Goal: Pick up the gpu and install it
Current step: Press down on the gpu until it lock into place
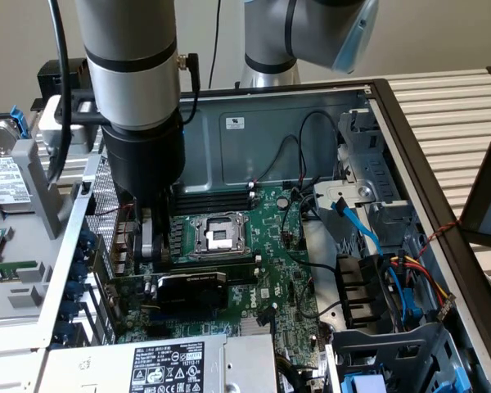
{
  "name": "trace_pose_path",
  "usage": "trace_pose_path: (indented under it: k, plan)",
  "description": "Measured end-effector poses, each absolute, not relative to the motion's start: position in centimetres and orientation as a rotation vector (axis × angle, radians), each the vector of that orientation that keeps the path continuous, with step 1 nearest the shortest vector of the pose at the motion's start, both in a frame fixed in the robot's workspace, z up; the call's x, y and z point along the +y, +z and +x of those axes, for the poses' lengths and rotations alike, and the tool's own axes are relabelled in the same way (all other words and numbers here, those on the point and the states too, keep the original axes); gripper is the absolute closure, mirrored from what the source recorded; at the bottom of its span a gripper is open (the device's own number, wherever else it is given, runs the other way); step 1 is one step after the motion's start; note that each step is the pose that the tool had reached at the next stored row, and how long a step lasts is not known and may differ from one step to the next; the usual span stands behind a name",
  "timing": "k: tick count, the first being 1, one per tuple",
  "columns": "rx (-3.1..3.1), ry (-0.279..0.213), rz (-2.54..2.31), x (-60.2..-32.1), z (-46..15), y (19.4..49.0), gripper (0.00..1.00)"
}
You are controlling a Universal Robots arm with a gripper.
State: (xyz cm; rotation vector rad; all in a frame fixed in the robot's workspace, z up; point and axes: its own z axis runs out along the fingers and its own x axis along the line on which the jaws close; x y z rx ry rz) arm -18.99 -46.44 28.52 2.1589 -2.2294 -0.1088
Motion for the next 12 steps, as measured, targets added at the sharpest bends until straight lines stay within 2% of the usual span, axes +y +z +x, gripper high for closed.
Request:
trace_pose_path:
  k: [4, 12]
  plan:
    - [-2.217, -0.134, 2.146, -46.4, -18.0, 28.5, 0.89]
    - [-2.215, -0.137, 2.145, -46.3, -17.5, 28.4, 0.89]
